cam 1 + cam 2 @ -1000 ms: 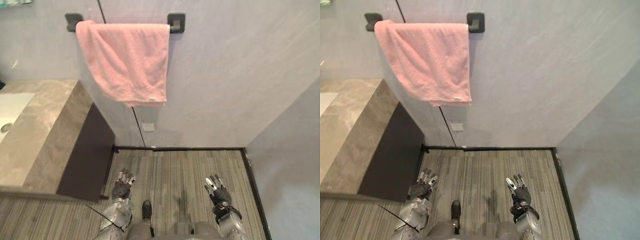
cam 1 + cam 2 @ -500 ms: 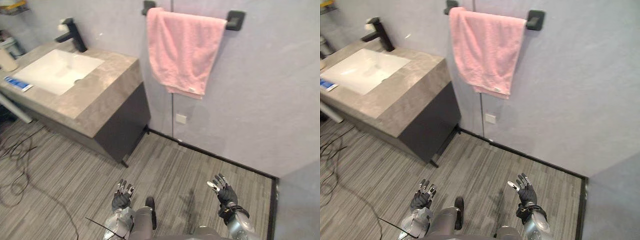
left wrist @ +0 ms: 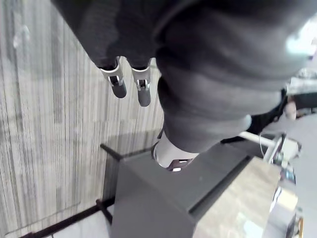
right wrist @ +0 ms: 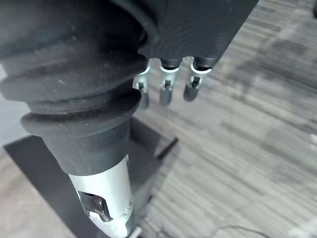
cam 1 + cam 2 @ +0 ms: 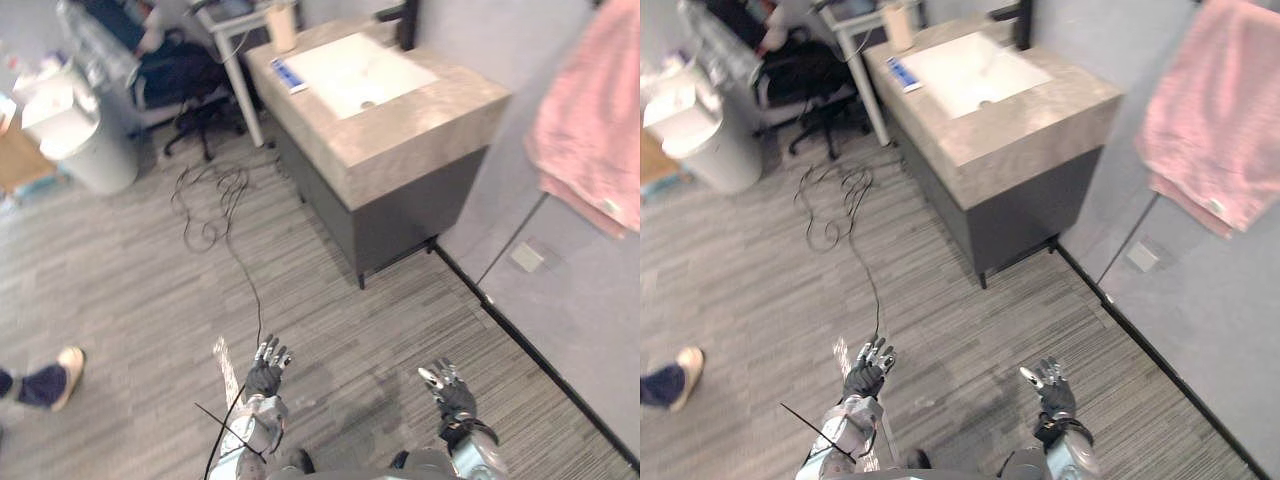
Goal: Organize washtable
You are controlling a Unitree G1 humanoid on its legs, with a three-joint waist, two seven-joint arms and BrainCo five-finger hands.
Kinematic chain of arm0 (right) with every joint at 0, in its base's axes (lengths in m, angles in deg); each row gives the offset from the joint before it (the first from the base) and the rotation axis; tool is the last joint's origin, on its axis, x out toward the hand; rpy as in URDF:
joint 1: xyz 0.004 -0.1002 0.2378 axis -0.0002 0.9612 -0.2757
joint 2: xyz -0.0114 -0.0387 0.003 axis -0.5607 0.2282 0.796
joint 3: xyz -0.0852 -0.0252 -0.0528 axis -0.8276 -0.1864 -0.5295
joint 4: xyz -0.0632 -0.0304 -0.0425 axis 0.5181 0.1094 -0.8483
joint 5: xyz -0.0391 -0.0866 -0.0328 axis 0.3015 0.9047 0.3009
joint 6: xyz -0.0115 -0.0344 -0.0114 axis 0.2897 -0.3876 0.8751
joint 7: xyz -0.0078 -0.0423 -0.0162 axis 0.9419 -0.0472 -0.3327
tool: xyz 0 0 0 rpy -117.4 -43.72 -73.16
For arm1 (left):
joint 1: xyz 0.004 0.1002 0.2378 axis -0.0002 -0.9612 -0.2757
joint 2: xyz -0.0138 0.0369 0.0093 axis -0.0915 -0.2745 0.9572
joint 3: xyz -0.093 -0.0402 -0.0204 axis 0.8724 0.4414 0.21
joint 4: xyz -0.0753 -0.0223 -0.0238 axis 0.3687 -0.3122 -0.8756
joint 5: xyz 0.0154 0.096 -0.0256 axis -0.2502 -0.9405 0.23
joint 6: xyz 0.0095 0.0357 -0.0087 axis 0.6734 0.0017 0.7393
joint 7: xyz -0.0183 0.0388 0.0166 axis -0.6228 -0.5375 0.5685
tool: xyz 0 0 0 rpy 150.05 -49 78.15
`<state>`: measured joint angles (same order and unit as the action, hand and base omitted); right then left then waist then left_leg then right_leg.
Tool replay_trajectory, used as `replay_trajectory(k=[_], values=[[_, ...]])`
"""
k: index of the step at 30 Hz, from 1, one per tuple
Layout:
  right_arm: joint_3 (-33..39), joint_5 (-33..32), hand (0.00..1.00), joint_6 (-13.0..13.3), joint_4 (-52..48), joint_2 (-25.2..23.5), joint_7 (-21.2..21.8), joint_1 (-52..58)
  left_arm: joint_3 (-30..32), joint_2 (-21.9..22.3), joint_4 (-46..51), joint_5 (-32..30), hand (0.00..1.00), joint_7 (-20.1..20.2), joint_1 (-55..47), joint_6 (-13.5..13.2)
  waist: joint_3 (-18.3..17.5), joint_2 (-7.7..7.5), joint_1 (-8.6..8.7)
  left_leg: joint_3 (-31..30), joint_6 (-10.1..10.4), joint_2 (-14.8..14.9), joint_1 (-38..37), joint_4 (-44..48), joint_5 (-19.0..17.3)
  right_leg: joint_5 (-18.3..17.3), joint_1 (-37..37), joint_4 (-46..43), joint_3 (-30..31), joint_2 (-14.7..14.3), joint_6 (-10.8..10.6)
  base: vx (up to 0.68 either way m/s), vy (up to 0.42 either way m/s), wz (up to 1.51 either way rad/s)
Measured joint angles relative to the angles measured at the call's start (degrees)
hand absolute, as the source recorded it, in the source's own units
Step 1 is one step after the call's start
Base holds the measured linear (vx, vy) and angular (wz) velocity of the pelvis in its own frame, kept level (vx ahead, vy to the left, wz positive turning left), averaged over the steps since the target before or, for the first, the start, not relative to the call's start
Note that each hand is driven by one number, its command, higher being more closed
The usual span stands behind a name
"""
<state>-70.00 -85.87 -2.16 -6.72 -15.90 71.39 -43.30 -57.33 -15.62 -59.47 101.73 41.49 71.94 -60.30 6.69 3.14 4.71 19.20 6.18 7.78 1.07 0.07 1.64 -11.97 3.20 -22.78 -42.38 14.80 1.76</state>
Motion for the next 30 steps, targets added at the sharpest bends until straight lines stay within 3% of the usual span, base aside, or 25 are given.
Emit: replay_trajectory(k=[2,5,7,8,9,10,12,14,17,21,26,30], values=[[-1.04,1.53,0.00,-0.06,-0.02,-1.13,-0.04,-0.36,1.57,-0.95,-0.03,-0.12,0.00,-0.85,-1.79,0.23,0.69,-1.21,-1.35,-0.37,-0.28,-1.83,-0.02,-0.08,0.20,1.58,-0.06,0.18,0.65,1.65,-1.31,-0.06,0.204,0.24],[-1.27,3.42,0.00,-0.27,-0.11,-1.25,-0.03,-1.42,3.12,-1.64,-0.05,-2.36,0.00,-1.91,-3.45,0.22,1.45,-0.56,-2.06,-3.02,-2.32,-3.78,0.60,-0.39,0.35,4.40,0.71,-1.16,7.57,2.13,0.24,-0.12,0.229,0.44],[-2.24,5.72,0.00,-0.27,-0.83,-1.16,0.12,-0.74,3.94,-1.96,0.10,-2.83,0.00,-2.49,-3.39,-0.43,1.94,-0.48,-1.62,-7.42,-4.37,-5.62,1.43,-0.45,0.20,2.60,3.42,-1.60,29.15,-1.48,0.79,-0.06,0.125,0.96],[-2.92,6.79,0.00,-0.29,-0.82,-1.06,0.12,-0.96,4.31,-2.31,0.10,-2.83,0.00,-2.57,-3.39,-0.73,2.01,-1.73,-1.28,-8.67,-5.32,-6.25,1.49,-0.76,0.72,2.05,2.69,-0.71,34.63,-3.09,-0.43,-0.04,0.029,0.86],[-3.34,7.35,0.00,-0.32,-0.76,-1.05,0.17,-0.94,4.56,-2.38,0.11,-2.83,0.00,-2.61,-3.39,-0.85,2.02,-2.20,-1.17,-9.58,-5.83,-6.71,1.47,-1.08,1.09,1.89,2.36,-0.38,36.14,-3.51,-0.69,-0.05,0.005,0.71],[-3.62,8.64,0.00,-0.33,-0.71,-1.22,0.18,-0.81,4.70,-2.39,0.08,-2.88,0.00,-2.79,-3.74,-0.91,2.17,-2.12,-1.04,-10.85,-5.87,-7.16,1.67,-1.32,1.58,1.71,1.38,0.98,36.44,-3.48,-1.42,-0.06,-0.008,0.51],[-4.09,9.68,0.00,-0.31,-0.71,-1.49,0.12,-1.09,4.82,-2.01,0.12,-3.51,0.00,-3.58,-4.18,-1.15,1.81,-3.40,-1.12,-11.27,-5.33,-7.37,1.66,-2.25,2.86,0.81,0.29,3.36,36.22,-3.62,-2.99,-0.06,-0.043,0.21],[-5.08,10.65,0.00,-0.19,-0.66,-1.34,0.03,-2.53,5.04,-1.30,0.09,-4.43,0.00,-4.07,-3.78,-1.24,1.61,-3.94,-0.90,-11.20,-5.14,-7.76,1.69,-4.92,5.72,0.19,-0.96,8.56,36.93,-4.22,-7.39,-0.07,-0.102,-0.05],[-5.65,10.66,0.00,-0.12,-0.62,-0.86,-0.53,-2.58,4.86,2.24,0.68,-4.46,0.00,-4.79,-3.42,-1.37,1.81,-3.49,-0.82,-11.12,-5.02,-5.90,0.31,-5.55,6.72,1.61,-2.39,9.84,37.04,-6.09,-7.16,-0.05,-0.104,-0.14],[-5.67,10.63,0.00,-0.10,-0.58,0.42,-1.03,-2.02,4.42,2.68,0.70,-4.36,0.00,-4.80,-3.36,-1.42,1.66,-3.73,-0.62,-11.27,-4.68,-4.57,0.38,-5.88,6.91,2.25,-3.02,11.38,36.60,-7.49,-6.64,-0.04,-0.064,-0.04],[-5.82,10.71,0.00,-0.11,0.04,0.26,-1.03,-2.13,4.48,2.22,0.69,-4.43,0.00,-4.76,-3.36,-1.36,1.52,-3.97,-1.84,-12.74,-4.66,-5.14,1.07,-5.87,6.93,2.68,-4.18,13.15,34.96,-7.09,-7.04,0.00,0.006,0.20],[-7.58,14.31,0.00,-0.14,0.05,0.25,-1.24,-3.64,5.86,1.89,0.85,-4.43,0.00,-4.82,-3.36,-1.34,1.43,-4.58,-2.64,-13.39,-4.73,-6.15,1.65,-5.45,6.86,2.97,-5.08,14.53,34.02,-6.31,-7.52,0.04,0.034,0.21]])
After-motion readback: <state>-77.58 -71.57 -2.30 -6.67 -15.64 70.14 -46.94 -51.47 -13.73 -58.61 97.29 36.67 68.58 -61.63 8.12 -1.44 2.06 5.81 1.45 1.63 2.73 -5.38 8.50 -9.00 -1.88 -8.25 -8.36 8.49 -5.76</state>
